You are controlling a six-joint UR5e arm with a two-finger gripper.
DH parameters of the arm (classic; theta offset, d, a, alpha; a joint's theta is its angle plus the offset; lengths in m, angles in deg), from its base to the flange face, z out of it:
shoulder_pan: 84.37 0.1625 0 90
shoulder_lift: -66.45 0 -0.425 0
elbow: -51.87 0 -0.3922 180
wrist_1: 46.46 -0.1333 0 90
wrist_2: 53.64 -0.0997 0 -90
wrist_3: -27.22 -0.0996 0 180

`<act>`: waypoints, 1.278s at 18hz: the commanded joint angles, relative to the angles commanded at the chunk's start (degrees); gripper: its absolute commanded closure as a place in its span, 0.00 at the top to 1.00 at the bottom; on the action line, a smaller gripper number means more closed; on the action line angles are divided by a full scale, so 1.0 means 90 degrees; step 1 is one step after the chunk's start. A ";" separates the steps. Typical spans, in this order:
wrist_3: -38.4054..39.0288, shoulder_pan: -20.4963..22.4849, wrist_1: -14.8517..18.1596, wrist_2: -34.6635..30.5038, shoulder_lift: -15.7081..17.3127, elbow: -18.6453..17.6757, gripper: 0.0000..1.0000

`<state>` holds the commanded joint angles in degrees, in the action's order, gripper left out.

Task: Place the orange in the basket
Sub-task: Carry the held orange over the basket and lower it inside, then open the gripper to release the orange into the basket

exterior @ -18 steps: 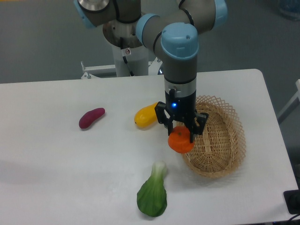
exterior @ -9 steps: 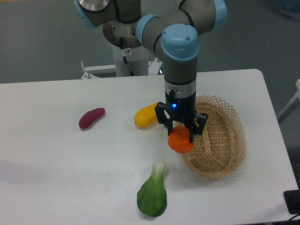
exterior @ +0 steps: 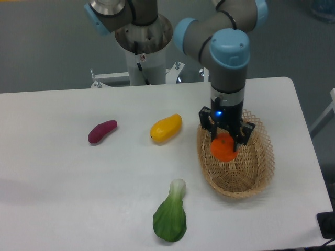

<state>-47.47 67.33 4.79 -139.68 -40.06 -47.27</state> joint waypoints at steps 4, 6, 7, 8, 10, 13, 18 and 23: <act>-0.0080 0.0010 -0.0370 -0.0467 -0.0322 -0.0156 0.57; 0.0095 0.0000 -0.0372 -0.0547 -0.0469 -0.0283 0.57; 0.0135 0.0010 -0.0372 -0.0528 -0.0479 -0.0293 0.57; 0.0261 0.0010 -0.0362 -0.0527 -0.0489 -0.0341 0.57; 0.0505 0.0010 -0.0362 -0.0498 -0.0509 -0.0381 0.57; 0.0565 0.0000 -0.0362 -0.0517 -0.0538 -0.0449 0.57; 0.0477 -0.0010 -0.0382 -0.0537 -0.0509 -0.0635 0.60; 0.0487 -0.0019 -0.0392 -0.0527 -0.0489 -0.0625 0.77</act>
<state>-43.09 67.16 1.26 -144.43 -44.46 -52.89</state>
